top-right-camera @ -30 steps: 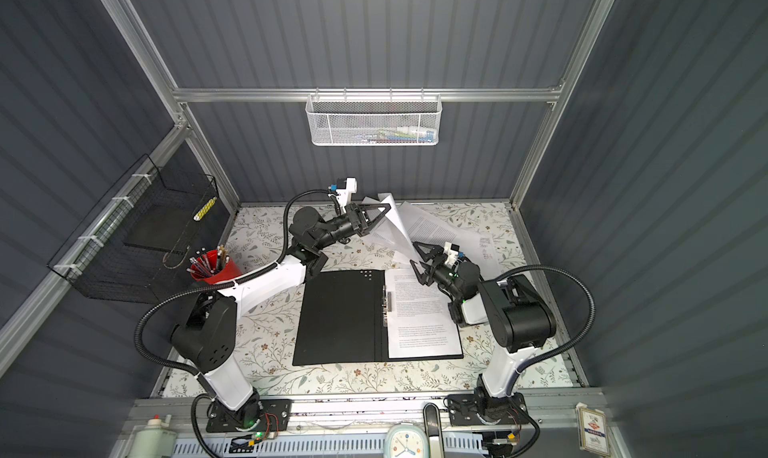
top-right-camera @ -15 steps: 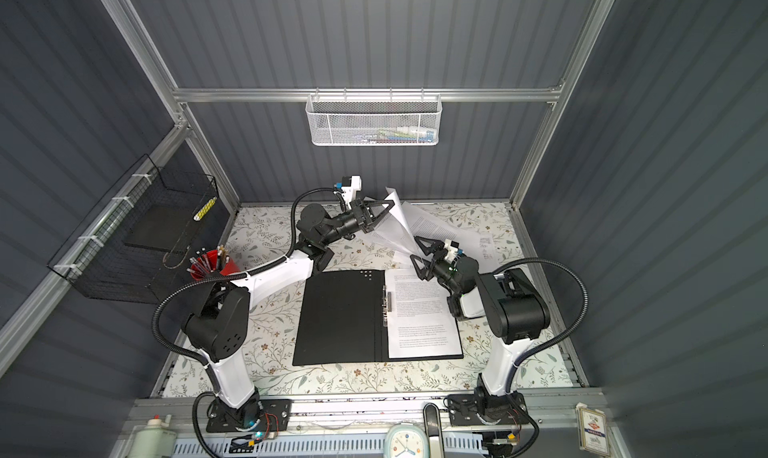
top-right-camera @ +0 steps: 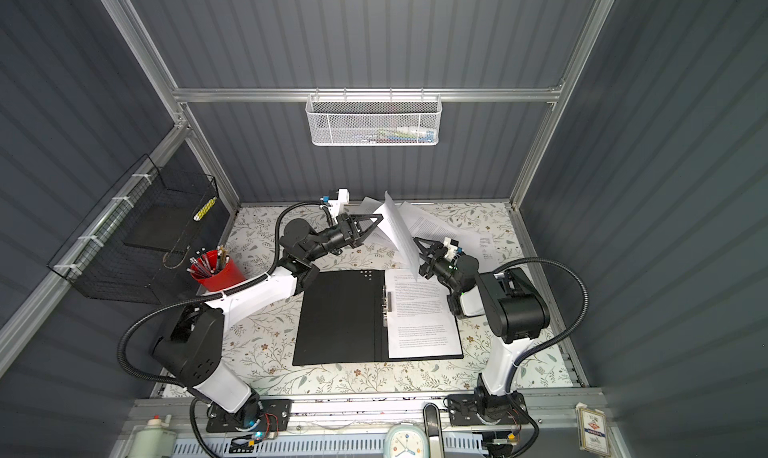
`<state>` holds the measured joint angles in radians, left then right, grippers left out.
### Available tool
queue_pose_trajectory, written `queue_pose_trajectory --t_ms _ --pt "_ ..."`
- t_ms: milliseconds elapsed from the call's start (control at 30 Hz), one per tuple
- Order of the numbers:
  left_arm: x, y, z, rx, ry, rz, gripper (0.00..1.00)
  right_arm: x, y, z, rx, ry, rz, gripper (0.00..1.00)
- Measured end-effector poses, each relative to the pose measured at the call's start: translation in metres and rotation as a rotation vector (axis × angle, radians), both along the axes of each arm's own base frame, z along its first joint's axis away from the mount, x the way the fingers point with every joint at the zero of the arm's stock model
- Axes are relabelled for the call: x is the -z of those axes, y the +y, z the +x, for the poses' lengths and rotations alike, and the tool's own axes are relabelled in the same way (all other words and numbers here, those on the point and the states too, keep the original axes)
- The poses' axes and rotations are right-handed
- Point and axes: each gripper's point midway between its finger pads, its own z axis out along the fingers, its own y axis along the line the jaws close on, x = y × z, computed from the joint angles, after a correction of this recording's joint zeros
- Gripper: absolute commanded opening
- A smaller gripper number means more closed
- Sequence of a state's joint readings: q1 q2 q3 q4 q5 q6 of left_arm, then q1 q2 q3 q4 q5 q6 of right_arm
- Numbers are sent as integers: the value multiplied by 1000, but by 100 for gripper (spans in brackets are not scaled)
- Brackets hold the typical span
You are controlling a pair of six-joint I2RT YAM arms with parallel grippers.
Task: Put the files into the folder
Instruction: 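Lower the sheet with both grippers onto the clipped sheet in the folder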
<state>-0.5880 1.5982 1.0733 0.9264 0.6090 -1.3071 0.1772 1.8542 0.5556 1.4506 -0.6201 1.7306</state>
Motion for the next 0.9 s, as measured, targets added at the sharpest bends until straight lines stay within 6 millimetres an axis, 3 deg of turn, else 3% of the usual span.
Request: queue_pose_trajectory --t_ms 167,233,400,567,767,900 --pt "-4 14 -11 -25 -26 22 2 5 1 -5 -11 7 -11 35" --pt "6 17 -11 -36 -10 43 2 4 1 -7 -13 5 -10 33" --pt "37 23 -10 -50 50 100 3 -5 1 -9 -18 -17 -9 15" --pt "52 34 -13 -71 72 146 7 -11 2 -12 -31 -35 -9 5" --pt "45 56 -33 -136 8 269 30 -9 -3 -14 -62 -42 -27 0" --pt "52 71 -46 -175 -37 400 45 -10 -6 -16 -109 -39 -78 0"
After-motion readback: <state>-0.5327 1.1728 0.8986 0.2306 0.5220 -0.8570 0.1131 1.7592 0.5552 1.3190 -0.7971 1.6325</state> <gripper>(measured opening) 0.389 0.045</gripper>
